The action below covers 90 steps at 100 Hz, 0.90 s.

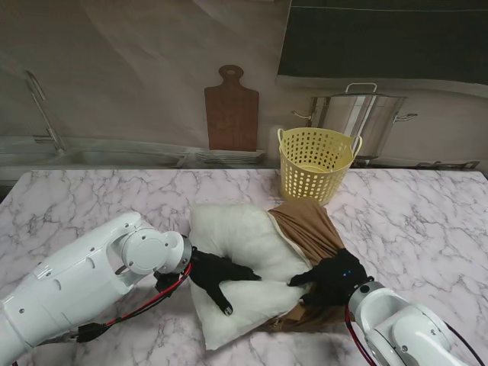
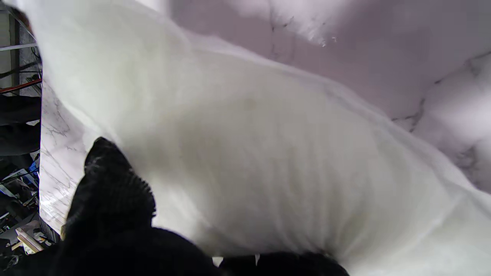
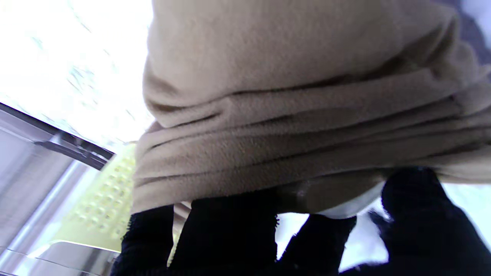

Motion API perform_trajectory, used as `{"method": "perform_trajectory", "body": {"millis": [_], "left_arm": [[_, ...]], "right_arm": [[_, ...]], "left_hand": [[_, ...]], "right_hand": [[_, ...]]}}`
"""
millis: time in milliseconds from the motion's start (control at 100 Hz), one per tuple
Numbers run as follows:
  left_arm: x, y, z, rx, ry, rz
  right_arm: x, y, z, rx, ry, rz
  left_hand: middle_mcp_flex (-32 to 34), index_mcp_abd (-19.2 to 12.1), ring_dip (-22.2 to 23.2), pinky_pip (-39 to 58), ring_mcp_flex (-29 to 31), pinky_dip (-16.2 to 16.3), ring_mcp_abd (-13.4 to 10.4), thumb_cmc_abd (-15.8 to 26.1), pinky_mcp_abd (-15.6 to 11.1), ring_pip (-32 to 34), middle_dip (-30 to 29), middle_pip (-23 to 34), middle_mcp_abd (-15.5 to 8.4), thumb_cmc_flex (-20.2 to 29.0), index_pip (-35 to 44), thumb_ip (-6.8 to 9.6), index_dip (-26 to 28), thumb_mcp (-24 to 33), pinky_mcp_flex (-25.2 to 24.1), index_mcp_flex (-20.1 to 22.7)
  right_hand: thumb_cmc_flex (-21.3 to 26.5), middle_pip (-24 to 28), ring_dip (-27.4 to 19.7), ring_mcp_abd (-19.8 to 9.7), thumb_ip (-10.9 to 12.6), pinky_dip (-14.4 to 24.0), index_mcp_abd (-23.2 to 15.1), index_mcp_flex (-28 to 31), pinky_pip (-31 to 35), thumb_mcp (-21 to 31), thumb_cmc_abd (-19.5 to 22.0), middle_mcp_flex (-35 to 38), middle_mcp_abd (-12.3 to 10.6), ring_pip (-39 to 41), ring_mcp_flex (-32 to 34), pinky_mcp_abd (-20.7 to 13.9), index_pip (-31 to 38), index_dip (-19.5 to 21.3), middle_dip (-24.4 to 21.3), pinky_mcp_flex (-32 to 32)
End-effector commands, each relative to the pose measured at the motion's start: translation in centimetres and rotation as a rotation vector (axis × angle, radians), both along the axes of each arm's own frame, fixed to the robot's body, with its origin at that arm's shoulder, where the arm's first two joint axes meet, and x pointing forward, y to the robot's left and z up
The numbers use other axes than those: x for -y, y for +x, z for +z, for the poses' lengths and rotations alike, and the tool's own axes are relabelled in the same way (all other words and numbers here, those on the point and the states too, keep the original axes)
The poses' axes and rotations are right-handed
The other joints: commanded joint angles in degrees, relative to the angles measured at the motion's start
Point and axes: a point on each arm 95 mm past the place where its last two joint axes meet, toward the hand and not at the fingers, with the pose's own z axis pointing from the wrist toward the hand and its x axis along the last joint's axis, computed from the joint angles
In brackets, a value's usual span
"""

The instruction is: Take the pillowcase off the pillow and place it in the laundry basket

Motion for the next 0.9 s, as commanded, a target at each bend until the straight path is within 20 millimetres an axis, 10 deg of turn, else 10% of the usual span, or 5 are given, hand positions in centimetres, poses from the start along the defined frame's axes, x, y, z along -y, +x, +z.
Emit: {"method": "perform_trajectory", "body": {"millis": [0,340,890], "left_arm": [[-4.2,-0.6,-3.9,-0.101,0.142,0.059],[-4.2,-0.7,-3.8,-0.094,0.094,0.078],[-4.8,-1.2,4.3,0.258,-0.217,0.163]], "right_arm": [[3.7,0.2,-1.4,-0.027,-0.103,-0.102],[4.8,-0.3,-1.6,-0.047,0.013,-0.198],[-4.6,0.4,-2.7,-0.275,0.383,0.066]], "left_hand": [[1.74,4.03,0.94,43.34,5.67,0.98,11.95,-2.68,14.74,7.04,1.80,5.02,7.25,1.32,8.92,1.09,2.35,0.62,0.41,6.29],[2.49,3.77,0.91,42.44,6.05,1.46,11.86,-1.56,14.63,7.22,1.88,5.32,7.05,0.82,9.08,0.97,2.28,0.53,1.03,6.60],[8.21,3.75,1.63,44.69,8.99,2.80,12.93,2.09,15.80,8.32,3.04,6.43,7.34,2.45,10.74,0.69,3.04,0.93,2.33,10.64]], "right_hand": [[-1.82,-0.58,0.95,9.68,0.25,1.03,22.96,14.18,4.56,-0.26,2.23,2.52,3.33,4.33,5.19,13.31,52.67,9.54,-0.63,3.11],[-1.21,-8.52,-4.02,12.94,0.41,-0.07,24.25,11.00,3.59,-0.60,1.82,1.37,5.89,-9.17,4.89,13.71,49.17,8.27,-7.78,2.10],[1.44,-15.05,-5.32,16.34,0.63,-1.56,28.45,4.87,1.72,-0.32,0.69,0.17,10.05,-19.15,4.04,14.15,43.25,4.57,-14.40,1.99]]}}
